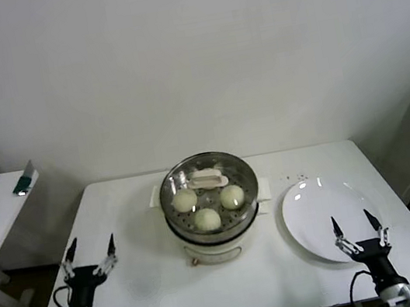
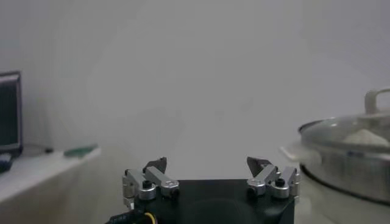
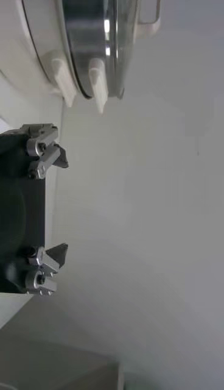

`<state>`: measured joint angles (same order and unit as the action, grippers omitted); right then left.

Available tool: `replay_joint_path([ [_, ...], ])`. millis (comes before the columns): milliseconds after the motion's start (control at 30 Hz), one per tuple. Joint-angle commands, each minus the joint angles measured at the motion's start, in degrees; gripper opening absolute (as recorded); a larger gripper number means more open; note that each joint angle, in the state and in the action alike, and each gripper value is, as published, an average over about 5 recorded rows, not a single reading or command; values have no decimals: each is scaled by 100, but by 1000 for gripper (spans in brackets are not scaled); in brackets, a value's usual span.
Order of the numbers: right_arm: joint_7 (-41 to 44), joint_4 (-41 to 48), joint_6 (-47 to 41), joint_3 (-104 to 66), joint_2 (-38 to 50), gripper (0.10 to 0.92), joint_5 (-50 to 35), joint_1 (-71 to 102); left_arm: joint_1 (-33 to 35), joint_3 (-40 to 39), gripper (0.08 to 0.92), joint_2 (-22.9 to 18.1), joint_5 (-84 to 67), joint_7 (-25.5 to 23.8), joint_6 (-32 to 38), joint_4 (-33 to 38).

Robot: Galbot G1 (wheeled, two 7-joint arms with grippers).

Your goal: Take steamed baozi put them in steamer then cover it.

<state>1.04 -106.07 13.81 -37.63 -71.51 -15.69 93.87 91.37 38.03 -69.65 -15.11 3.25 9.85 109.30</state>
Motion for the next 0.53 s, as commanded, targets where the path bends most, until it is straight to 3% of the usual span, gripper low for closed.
replay_joint_path([
  [33,36,65,35,-22,-6,823,-45,14,499,-74,823,-148,-722,51,965,-649],
  [533,36,97,81,-64,-22,823,-68,9,639,-193,823,-132,-624,-175,918,-448],
])
